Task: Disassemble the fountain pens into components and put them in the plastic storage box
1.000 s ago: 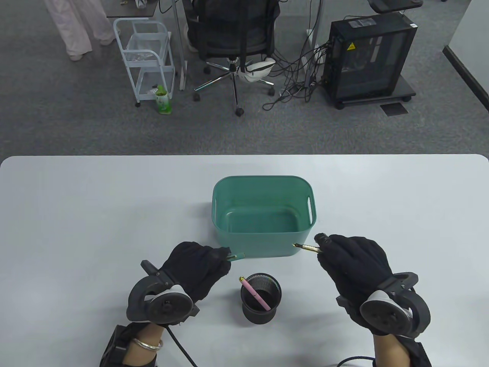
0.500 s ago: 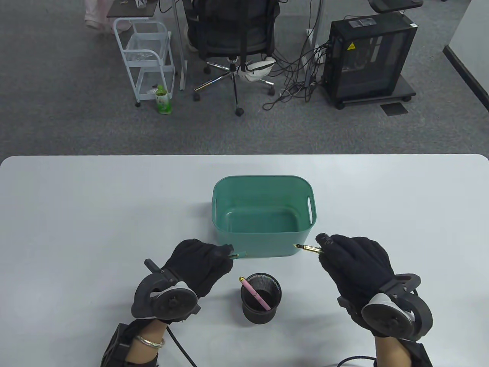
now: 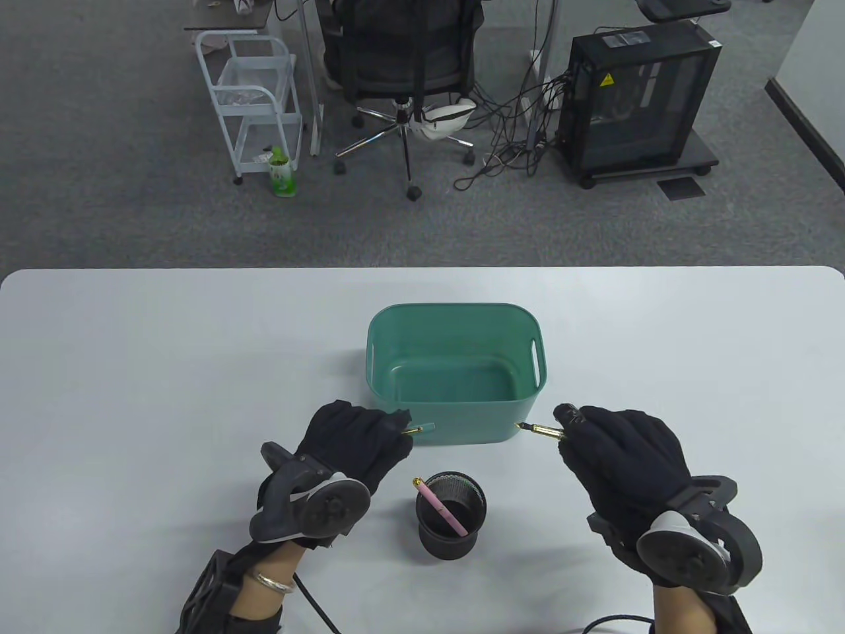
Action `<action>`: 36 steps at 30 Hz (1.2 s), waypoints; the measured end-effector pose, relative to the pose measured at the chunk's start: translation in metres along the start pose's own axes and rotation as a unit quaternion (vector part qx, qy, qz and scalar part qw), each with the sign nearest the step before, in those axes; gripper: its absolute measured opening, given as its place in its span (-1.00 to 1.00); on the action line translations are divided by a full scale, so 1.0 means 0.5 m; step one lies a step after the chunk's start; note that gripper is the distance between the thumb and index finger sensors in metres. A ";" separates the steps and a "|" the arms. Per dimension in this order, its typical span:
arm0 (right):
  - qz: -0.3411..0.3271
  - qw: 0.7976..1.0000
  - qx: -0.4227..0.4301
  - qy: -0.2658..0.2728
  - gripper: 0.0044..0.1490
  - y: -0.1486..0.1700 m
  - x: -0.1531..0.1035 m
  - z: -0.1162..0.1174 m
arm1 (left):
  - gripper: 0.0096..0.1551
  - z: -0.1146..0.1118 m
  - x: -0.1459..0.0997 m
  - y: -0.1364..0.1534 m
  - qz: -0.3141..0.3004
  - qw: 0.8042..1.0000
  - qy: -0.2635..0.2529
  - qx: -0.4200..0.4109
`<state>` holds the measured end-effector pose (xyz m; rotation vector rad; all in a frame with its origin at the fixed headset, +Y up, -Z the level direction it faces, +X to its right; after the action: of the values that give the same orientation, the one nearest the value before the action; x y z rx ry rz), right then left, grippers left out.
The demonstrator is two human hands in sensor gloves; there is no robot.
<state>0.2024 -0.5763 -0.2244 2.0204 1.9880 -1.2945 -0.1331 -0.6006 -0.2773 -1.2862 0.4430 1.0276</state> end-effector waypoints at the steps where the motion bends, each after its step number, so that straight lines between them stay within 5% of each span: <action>1: 0.000 1.000 0.003 0.000 -0.46 0.000 0.000 -0.001 | -0.48 0.001 0.010 0.002 0.011 1.000 0.007 0.001; 8: -0.003 1.000 0.024 -0.007 -0.46 -0.003 0.002 0.002 | -0.49 -0.014 0.085 0.026 0.090 0.994 0.064 -0.009; 18: -0.001 0.999 0.032 -0.006 -0.46 -0.003 0.004 -0.004 | -0.49 -0.099 0.167 0.059 0.137 0.980 0.142 -0.027; 36: 0.000 1.000 0.019 -0.010 -0.44 -0.003 0.007 0.001 | -0.49 -0.166 0.195 0.061 0.142 0.974 0.176 -0.006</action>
<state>0.2003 -0.5734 -0.2255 2.0161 1.9708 -1.3577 -0.0870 -0.6427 -0.3931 -1.4500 0.9140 1.0376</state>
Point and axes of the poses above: the tracker on the back of each hand, its own y axis roughly to the little-finger side, its own x axis roughly from the wrist to the fingertips, z = x × y, the point moved 1 cm from there along x, roughly from the wrist to the fingertips, and after that the axes turned 4 degrees about y, right-handed, at the moved point
